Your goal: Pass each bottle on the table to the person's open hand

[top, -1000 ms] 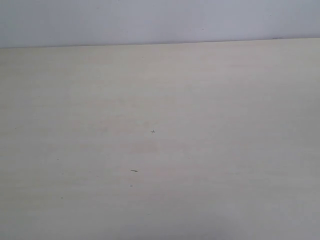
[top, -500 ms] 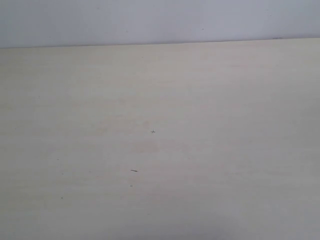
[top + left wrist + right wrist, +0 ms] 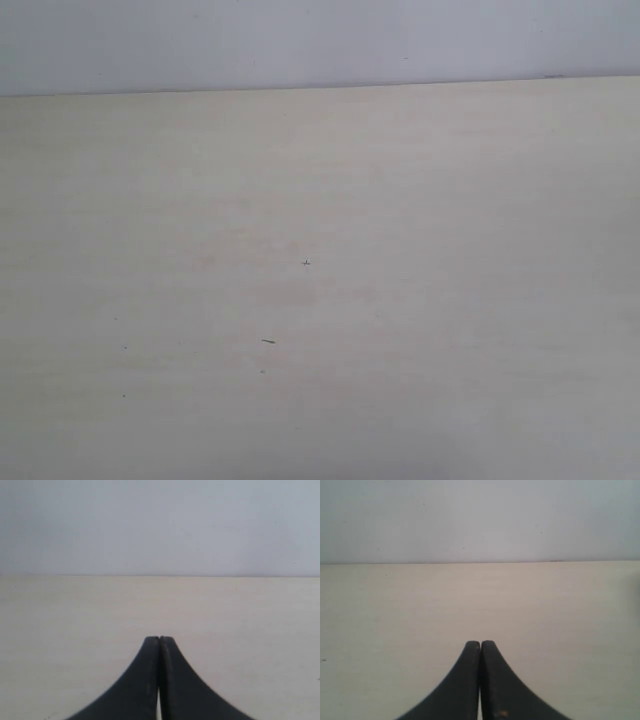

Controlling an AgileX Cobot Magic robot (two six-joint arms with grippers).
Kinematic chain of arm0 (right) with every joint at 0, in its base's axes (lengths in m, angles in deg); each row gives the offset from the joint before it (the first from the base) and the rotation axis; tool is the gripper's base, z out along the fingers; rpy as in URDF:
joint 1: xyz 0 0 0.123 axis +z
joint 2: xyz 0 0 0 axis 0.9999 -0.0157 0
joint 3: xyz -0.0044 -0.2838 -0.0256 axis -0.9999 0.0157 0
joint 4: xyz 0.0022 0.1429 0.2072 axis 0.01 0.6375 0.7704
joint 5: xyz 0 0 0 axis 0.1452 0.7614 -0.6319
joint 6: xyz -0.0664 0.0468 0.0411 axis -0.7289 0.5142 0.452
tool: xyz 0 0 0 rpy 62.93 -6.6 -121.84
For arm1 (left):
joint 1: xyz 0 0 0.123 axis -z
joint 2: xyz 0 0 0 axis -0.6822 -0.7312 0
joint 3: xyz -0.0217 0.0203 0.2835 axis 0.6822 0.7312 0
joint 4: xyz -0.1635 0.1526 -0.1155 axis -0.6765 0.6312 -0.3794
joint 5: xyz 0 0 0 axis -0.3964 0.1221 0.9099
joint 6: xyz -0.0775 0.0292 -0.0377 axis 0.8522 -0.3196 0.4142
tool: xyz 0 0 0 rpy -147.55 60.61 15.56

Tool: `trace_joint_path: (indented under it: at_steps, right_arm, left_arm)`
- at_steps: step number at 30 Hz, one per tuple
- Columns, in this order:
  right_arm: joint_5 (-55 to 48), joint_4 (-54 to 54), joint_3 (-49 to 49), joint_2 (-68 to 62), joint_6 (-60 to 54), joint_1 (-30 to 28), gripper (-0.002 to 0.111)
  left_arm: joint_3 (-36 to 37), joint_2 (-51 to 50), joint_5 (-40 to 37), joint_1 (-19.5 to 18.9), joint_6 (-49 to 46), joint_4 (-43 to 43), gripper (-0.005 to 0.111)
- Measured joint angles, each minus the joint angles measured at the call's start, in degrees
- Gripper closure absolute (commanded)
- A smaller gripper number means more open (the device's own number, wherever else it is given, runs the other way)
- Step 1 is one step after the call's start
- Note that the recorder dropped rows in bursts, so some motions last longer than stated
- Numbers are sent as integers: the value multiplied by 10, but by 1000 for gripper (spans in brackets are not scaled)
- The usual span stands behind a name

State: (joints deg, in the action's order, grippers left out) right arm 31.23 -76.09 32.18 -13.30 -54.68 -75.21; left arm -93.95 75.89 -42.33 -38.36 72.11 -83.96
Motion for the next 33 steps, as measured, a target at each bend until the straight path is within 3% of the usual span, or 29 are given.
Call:
trace_joint_path:
  at_steps: [6,33]
  right_arm:
    - [0,0,0,0,0,0,108]
    - [0,0,0,0,0,0,108]
  left_arm:
    - [15,0,-25,0,0,-1,107]
    - [73,0,-1,0,0,-1,107]
